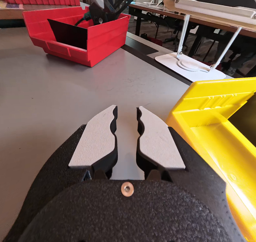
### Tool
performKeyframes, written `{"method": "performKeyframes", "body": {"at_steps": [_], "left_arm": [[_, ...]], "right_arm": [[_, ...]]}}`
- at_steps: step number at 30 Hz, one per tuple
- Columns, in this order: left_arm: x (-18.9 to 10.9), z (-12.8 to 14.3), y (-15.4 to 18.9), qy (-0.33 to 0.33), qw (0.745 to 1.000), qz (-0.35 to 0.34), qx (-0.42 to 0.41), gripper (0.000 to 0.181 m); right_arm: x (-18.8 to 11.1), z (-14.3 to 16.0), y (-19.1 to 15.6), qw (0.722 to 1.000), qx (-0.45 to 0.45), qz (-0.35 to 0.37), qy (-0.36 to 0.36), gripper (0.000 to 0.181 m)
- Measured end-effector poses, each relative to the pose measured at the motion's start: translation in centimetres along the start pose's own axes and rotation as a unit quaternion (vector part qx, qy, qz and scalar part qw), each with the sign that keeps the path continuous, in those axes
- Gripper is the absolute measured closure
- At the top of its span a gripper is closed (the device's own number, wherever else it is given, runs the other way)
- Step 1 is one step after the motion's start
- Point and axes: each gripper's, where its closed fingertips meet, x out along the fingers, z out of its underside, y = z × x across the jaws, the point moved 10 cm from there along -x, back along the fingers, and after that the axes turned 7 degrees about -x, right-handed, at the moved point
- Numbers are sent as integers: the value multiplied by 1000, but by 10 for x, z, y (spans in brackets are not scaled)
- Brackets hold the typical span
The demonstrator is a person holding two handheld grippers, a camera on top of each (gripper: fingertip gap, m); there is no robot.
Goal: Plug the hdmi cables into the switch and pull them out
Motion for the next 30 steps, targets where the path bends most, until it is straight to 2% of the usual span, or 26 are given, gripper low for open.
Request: {"method": "performKeyframes", "body": {"at_steps": [2,5,7,10,14,19,23,27,30], "left_arm": [[5,-3,0,-18,999,29,8,161],[2,-6,-3,-32,999,9,38,165],[-10,-6,-10,-28,998,-15,49,166],[-44,-1,-24,-11,999,-27,37,166],[-106,10,-43,42,997,-64,-1,166],[-196,19,-52,175,974,-131,-58,166],[-255,12,-32,308,940,-124,-82,166],[-286,-6,10,431,897,-33,-88,166],[-285,-15,48,530,838,80,-100,166]], "right_arm": [[0,0,-2,1000,-6,-1,-1,156],[1,-2,-5,1000,-3,-6,7,158],[0,-2,-6,1000,-2,-9,10,158],[-1,-4,-6,1000,-2,-6,16,159],[-4,-8,-4,999,0,-2,32,159],[-9,-24,-4,998,-20,18,59,159],[-15,-67,-15,992,-63,6,105,159],[-30,-133,-17,977,-103,-13,184,157],[-61,-178,4,953,-81,-5,293,159]]}}
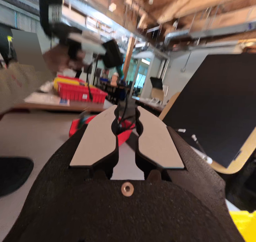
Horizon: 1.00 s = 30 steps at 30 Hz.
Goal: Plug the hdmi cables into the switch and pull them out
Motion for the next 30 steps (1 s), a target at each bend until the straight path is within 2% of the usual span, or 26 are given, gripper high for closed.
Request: {"method": "performKeyframes", "body": {"at_steps": [3,6,9,11,14,16,20,22,23,26,27,28,30], "left_arm": [[17,21,33,107,984,108,-91,166],[44,43,59,193,945,196,-174,166],[74,63,76,242,908,252,-232,167],[89,75,83,253,891,277,-256,167],[100,87,87,234,890,286,-268,167],[101,94,86,204,893,304,-262,166],[103,110,84,70,918,307,-241,161],[106,115,91,14,924,315,-216,150],[109,117,97,-6,927,317,-198,150],[123,123,115,-50,940,308,-136,151],[126,125,120,-61,943,307,-115,165],[129,126,121,-64,948,294,-104,165],[131,124,117,-51,951,275,-132,167]], "right_arm": [[-9,-20,25,1000,-1,-10,25,159],[-12,-10,27,997,5,-72,9,156],[-5,8,18,990,22,-134,-34,143],[0,15,12,987,25,-151,-53,143],[3,22,7,983,18,-174,-63,168],[3,26,7,978,16,-191,-86,169],[-3,32,11,962,11,-229,-152,170],[-7,37,11,950,-4,-239,-200,170],[-7,40,9,944,-4,-251,-213,170],[-5,46,1,928,10,-294,-230,170],[-3,48,-1,926,6,-294,-239,170],[-2,50,0,926,-3,-284,-248,170],[-2,51,7,941,-7,-245,-232,168]]}}
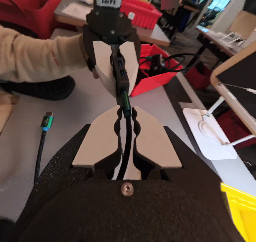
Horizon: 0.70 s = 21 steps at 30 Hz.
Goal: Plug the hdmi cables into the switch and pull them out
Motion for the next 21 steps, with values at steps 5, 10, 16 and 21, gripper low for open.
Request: {"method": "performKeyframes", "body": {"at_steps": [5,10,16,21], "left_arm": [[-16,4,-25,62,994,-48,-80,167],[-33,14,-49,128,972,-65,-188,167],[-39,21,-59,120,959,-103,-236,167],[-38,20,-53,87,974,-54,-203,166]], "right_arm": [[-33,-32,11,977,-16,197,84,170],[-38,-50,-1,978,37,144,146,174],[34,-20,5,975,174,67,117,165],[62,15,18,964,231,53,120,158]]}}
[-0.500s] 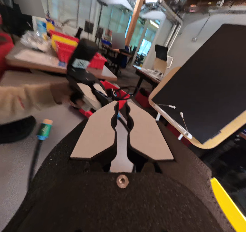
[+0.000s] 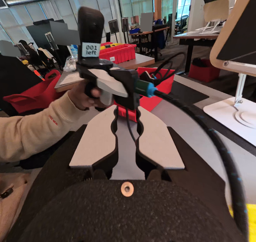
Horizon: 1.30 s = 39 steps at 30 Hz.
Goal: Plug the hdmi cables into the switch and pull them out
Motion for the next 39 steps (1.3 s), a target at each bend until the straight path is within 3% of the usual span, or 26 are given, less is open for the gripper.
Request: {"method": "performKeyframes", "body": {"at_steps": [4,19,24,30,39], "left_arm": [[2,2,5,-28,999,44,0,167],[7,2,7,34,983,157,-84,165],[11,5,11,-3,987,147,-57,165],[8,5,16,-35,987,151,-39,165],[7,2,23,-28,989,143,-16,163]], "right_arm": [[-9,6,9,999,5,-32,38,155],[-10,-2,-1,996,-7,-21,81,147],[-7,2,-3,992,4,-42,120,148],[-8,5,-5,991,-9,-56,119,154],[-9,7,-2,985,22,-70,158,162]]}}
